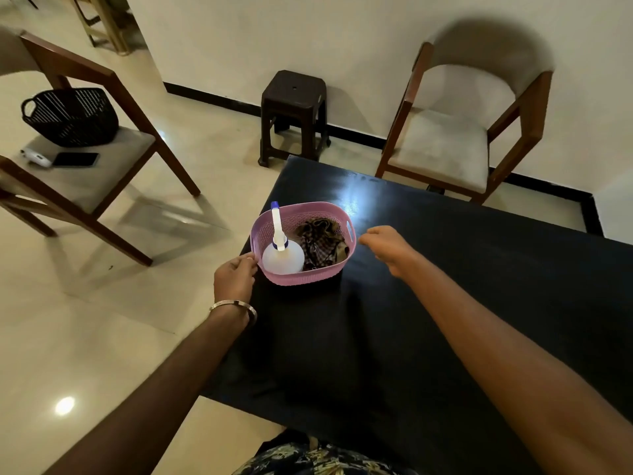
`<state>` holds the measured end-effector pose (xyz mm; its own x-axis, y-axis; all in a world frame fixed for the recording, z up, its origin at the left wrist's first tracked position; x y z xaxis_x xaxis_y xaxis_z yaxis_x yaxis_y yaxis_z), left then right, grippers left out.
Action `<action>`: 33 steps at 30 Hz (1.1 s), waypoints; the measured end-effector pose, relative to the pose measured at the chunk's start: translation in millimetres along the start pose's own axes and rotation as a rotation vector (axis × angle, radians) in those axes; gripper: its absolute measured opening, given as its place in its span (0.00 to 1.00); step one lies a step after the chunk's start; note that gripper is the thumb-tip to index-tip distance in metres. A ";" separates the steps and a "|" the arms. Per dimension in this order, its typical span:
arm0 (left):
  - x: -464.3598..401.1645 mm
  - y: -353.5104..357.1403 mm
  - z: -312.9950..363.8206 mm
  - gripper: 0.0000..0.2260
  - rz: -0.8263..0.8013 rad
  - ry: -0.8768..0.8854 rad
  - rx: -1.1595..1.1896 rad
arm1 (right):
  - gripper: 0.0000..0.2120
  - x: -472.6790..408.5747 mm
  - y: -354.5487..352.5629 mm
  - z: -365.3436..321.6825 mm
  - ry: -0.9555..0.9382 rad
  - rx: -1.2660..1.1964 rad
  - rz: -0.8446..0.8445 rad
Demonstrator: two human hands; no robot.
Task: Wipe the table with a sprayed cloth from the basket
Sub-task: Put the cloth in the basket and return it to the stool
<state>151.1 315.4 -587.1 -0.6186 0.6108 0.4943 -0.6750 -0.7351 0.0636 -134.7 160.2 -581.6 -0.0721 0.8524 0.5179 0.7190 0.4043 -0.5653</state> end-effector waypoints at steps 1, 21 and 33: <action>-6.1 -4.1 2.6 0.09 0.036 0.012 -0.013 | 0.16 -4.7 -0.7 0.4 0.001 0.004 0.016; -94.9 31.7 -46.1 0.13 -0.145 -0.202 -0.507 | 0.19 -39.6 55.1 20.1 0.074 0.020 0.118; -50.2 13.7 -5.2 0.14 -0.236 -0.157 -0.544 | 0.22 27.0 61.8 15.4 0.009 -0.116 0.052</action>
<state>170.7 276.2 -615.5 -0.3890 0.6574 0.6454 -0.9206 -0.3046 -0.2445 -102.8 213.3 -612.5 -0.0273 0.8680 0.4959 0.7969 0.3184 -0.5134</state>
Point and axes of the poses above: each hand's wrist, its own x-axis away from the middle knuckle, its own y-axis out of the palm, z = x × y, the point moved 10 cm from there along -x, towards the middle knuckle, and after that the axes turned 10 degrees about x, right-handed, at the moved point
